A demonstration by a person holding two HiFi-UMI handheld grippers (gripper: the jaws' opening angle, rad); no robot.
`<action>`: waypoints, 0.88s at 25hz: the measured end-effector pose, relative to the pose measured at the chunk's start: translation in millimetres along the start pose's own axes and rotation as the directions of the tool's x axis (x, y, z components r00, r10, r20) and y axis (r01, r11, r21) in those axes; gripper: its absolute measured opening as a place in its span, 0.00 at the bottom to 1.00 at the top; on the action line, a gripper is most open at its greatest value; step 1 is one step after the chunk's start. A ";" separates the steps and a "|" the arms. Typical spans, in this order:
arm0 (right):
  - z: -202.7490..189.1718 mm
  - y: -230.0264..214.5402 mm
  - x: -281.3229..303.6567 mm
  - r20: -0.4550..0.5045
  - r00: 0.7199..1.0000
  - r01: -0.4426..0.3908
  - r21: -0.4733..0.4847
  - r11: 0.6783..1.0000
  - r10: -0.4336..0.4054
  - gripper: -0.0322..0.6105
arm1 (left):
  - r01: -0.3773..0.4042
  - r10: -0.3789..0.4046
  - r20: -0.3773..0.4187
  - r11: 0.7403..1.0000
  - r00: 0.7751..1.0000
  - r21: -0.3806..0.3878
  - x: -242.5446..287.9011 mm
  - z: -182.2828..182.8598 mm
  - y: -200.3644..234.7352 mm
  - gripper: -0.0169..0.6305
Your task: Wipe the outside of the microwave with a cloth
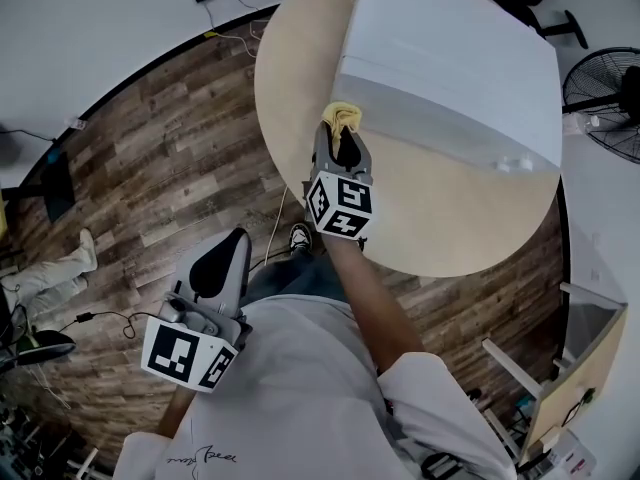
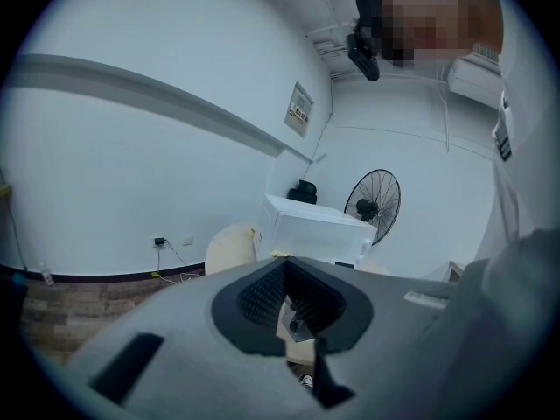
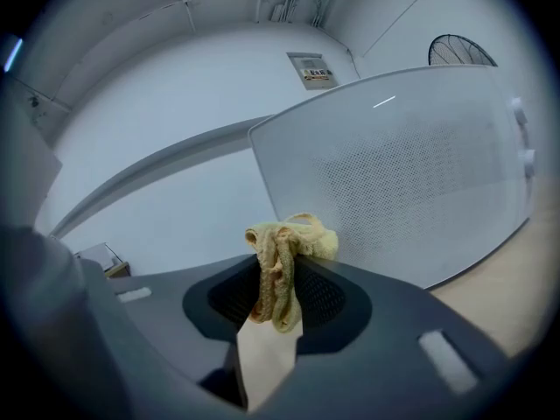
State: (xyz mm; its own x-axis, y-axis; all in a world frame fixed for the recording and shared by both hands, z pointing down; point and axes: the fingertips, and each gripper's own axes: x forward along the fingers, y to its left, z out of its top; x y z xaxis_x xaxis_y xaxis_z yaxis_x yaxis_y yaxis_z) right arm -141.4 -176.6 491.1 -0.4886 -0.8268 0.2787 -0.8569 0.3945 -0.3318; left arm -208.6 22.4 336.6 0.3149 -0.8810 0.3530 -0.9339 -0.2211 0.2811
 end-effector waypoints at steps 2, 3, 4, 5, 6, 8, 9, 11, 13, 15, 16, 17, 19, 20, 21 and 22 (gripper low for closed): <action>-1.0 9.0 2.1 -0.008 1.000 -0.025 -0.001 1.000 0.025 0.24 | -0.002 0.002 0.002 1.000 1.000 -0.002 -1.8 0.2 -0.3 0.02; -0.8 12.2 2.5 -0.009 0.999 -0.033 -0.002 0.999 0.033 0.24 | -0.002 0.002 0.002 1.000 1.000 -0.004 -2.2 0.1 -0.4 0.02; -0.7 14.6 1.9 -0.009 0.999 -0.040 -0.004 0.999 0.040 0.24 | -0.003 0.003 0.003 1.000 1.000 -0.006 -2.4 -0.2 -0.8 0.02; -1.0 16.7 0.5 -0.010 0.999 -0.048 -0.007 0.999 0.048 0.24 | -0.002 0.002 0.004 1.000 1.000 -0.008 -2.4 -0.7 -1.6 0.02; -1.7 18.8 -1.6 -0.013 0.998 -0.059 -0.009 0.998 0.059 0.24 | 0.000 0.000 0.004 1.000 1.000 -0.008 -2.4 -1.1 -2.5 0.02; -3.5 22.2 -6.9 -0.020 0.996 -0.085 -0.003 0.996 0.085 0.24 | 0.007 -0.006 0.005 1.000 1.000 -0.008 -2.1 -1.8 -4.9 0.02; -3.9 23.0 -9.7 -0.023 0.995 -0.097 0.002 0.995 0.097 0.24 | 0.010 -0.010 0.006 1.000 1.000 -0.007 -1.6 -2.1 -6.4 0.02; -2.9 22.2 -15.1 -0.022 0.994 -0.110 0.002 0.994 0.110 0.24 | 0.019 -0.018 0.007 1.000 1.000 -0.006 0.3 -2.0 -9.6 0.02; -0.9 20.2 -20.6 -0.018 0.994 -0.111 -0.004 0.994 0.111 0.24 | 0.029 -0.029 0.008 1.000 1.000 -0.002 1.5 -1.2 -13.3 0.02; 1.0 17.3 -26.8 -0.014 0.994 -0.106 -0.006 0.994 0.106 0.24 | 0.041 -0.041 0.009 0.999 0.999 0.002 2.1 -0.3 -17.1 0.02; 2.1 15.1 -30.1 -0.011 0.995 -0.102 -0.006 0.995 0.102 0.24 | 0.047 -0.047 0.010 0.999 0.999 0.003 2.6 0.1 -19.0 0.02; 3.5 12.3 -33.5 -0.008 0.995 -0.096 -0.006 0.995 0.096 0.24 | 0.054 -0.054 0.011 0.999 0.998 0.005 3.6 0.7 -20.9 0.02; 6.7 4.9 -40.5 0.001 0.997 -0.081 -0.006 0.997 0.081 0.24 | 0.072 -0.073 0.012 0.997 0.997 0.011 6.9 1.9 -25.6 0.02; 8.2 0.1 -44.3 0.004 0.997 -0.072 -0.007 0.997 0.072 0.24 | 0.083 -0.084 0.013 0.996 0.996 0.013 8.9 2.4 -28.5 0.02; 9.5 -5.1 -48.4 0.007 0.998 -0.062 -0.006 0.998 0.062 0.24 | 0.094 -0.095 0.012 0.995 0.995 0.016 10.8 2.7 -31.9 0.02; 10.5 -10.8 -52.6 0.009 0.999 -0.051 -0.005 0.999 0.051 0.24 | 0.105 -0.105 0.011 0.994 0.994 0.018 12.4 3.0 -35.6 0.02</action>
State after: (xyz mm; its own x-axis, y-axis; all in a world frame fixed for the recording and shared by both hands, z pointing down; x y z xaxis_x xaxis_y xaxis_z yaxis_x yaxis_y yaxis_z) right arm -104.7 -141.6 470.6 -0.5300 -0.8092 0.2535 -0.8318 0.4379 -0.3412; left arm -172.0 18.1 328.3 0.4095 -0.8574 0.3116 -0.8985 -0.3200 0.3005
